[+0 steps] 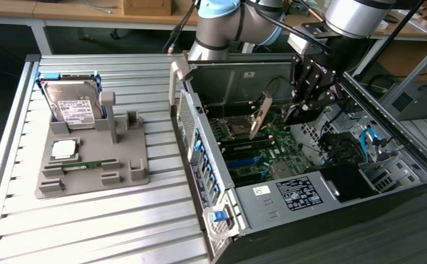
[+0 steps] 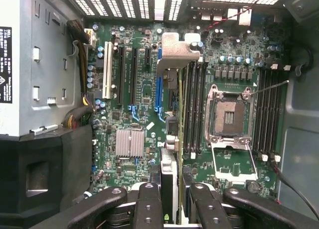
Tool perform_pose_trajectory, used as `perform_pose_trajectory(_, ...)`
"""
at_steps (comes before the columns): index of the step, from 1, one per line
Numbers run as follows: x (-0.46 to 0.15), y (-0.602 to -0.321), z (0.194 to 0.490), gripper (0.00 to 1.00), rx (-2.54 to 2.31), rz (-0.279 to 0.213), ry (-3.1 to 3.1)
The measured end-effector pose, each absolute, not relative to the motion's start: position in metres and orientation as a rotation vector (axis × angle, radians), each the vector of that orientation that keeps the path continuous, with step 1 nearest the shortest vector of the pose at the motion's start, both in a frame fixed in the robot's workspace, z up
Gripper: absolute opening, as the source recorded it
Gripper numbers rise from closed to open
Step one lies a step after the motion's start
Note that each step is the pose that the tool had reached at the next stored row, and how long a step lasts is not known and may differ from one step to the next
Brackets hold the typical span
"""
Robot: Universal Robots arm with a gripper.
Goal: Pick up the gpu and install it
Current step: 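Insert the gpu into the slot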
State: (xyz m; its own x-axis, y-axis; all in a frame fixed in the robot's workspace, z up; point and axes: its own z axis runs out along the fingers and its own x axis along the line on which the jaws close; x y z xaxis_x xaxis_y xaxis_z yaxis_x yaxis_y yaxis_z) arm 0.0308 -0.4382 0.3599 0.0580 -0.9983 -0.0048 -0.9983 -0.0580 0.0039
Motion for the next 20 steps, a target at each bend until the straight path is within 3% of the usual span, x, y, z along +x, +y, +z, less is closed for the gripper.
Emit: perform_pose_trajectory(20, 0.0207, -0.4383, 0.3563, 0.27, -2.285, 0.01, 2.156)
